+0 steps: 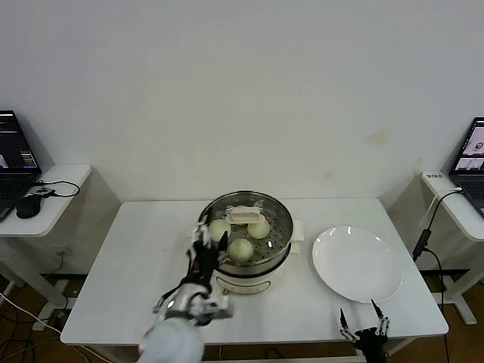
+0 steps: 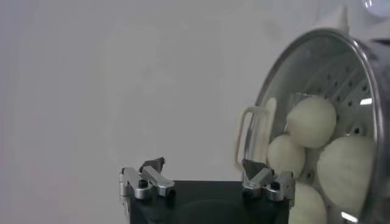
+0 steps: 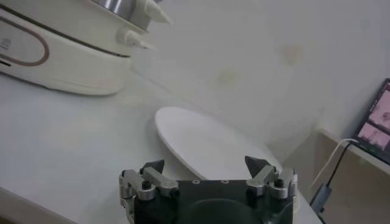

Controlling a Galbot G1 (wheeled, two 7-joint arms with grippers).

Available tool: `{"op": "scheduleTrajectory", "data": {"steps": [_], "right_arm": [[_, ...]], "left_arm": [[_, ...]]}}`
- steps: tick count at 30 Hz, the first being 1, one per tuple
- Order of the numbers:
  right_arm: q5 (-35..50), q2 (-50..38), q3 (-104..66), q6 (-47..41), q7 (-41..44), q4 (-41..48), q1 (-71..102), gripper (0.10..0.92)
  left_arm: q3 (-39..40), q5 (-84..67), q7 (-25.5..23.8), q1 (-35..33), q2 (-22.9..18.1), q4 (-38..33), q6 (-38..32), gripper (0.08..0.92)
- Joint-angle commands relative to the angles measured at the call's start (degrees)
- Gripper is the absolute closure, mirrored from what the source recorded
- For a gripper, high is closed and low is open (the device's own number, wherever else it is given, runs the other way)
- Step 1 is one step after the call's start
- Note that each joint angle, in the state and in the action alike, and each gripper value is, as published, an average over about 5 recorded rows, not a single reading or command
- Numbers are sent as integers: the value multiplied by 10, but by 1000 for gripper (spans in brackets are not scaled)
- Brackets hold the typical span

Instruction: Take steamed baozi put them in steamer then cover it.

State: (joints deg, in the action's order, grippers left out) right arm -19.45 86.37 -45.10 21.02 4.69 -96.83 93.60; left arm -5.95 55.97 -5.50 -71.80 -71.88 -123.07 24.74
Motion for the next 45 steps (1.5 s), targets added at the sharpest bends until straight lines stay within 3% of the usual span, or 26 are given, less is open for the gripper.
{"op": "scheduleTrajectory", "data": {"steps": [1, 6, 14, 30, 45], "right_arm": [[100, -60, 27, 6, 17, -33, 32, 203], [190, -108, 43, -1, 25, -81, 69, 203], [289, -142, 89, -84, 35, -131, 111, 203], [273, -127, 119, -119, 28, -160, 112, 203], [260, -108, 130, -111, 2, -157, 110, 203]], "left_arm": [[-246, -638, 203, -264, 33, -2, -311, 177], [-261, -725, 215, -319, 17, 21, -340, 177], [-250, -695, 214, -366, -24, 66, -396, 177], [-248, -686, 171, -383, -66, 79, -409, 177], [-244, -690, 155, -373, -82, 59, -358, 177]]}}
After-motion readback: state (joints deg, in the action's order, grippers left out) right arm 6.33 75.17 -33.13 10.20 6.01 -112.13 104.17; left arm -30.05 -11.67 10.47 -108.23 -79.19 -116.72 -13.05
